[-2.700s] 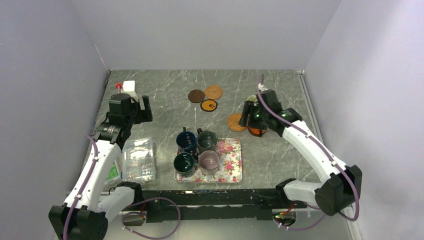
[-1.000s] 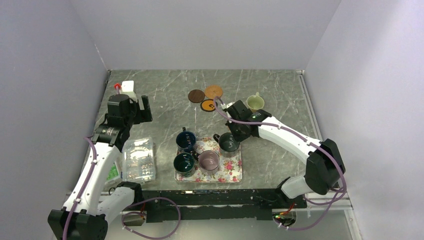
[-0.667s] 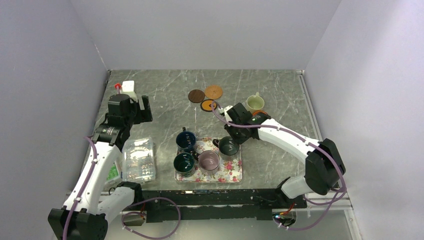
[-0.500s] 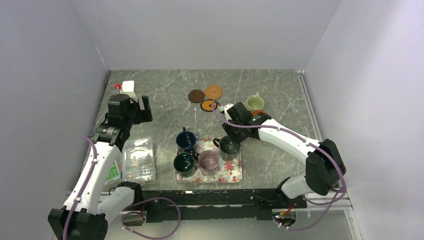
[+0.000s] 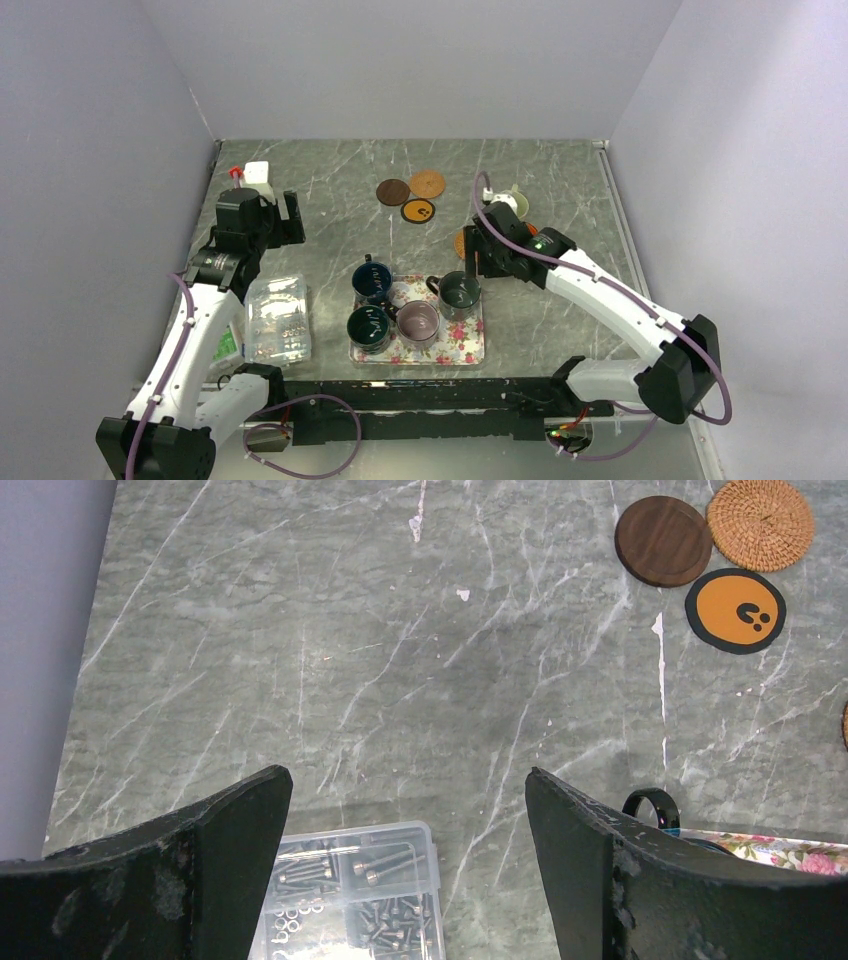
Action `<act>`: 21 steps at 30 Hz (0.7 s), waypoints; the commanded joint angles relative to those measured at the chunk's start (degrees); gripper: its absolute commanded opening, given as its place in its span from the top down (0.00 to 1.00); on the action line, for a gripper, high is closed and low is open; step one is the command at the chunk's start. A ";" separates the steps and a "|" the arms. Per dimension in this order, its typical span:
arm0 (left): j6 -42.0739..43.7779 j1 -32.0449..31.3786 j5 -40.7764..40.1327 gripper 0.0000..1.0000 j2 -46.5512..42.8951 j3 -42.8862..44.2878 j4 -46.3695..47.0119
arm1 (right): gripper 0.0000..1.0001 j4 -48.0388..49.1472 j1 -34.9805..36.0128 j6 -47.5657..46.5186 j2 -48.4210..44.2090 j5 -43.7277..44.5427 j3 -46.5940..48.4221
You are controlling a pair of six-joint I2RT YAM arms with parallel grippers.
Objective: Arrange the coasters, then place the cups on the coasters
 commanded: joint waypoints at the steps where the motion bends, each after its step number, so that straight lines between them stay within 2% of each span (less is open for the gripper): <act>1: -0.29 -0.29 0.73 0.06 -0.15 0.75 0.54 | 0.33 -3.87 1.21 18.39 -3.46 0.04 -4.28; 7: -0.23 -0.34 0.78 0.06 -0.38 0.59 0.63 | 0.38 4.54 1.54 22.90 -4.62 -5.31 -11.04; 9: -0.28 -0.34 0.66 0.06 -0.31 0.58 0.61 | 0.43 5.10 1.59 23.18 -3.68 -5.28 -11.25; 14: -0.28 -0.27 0.68 0.06 -0.26 0.58 0.55 | 0.47 6.11 1.67 21.36 -1.08 -3.54 -10.60; 21: -0.15 -0.32 0.57 0.06 0.03 0.58 0.54 | 0.67 6.14 1.65 18.19 3.27 -3.09 -9.78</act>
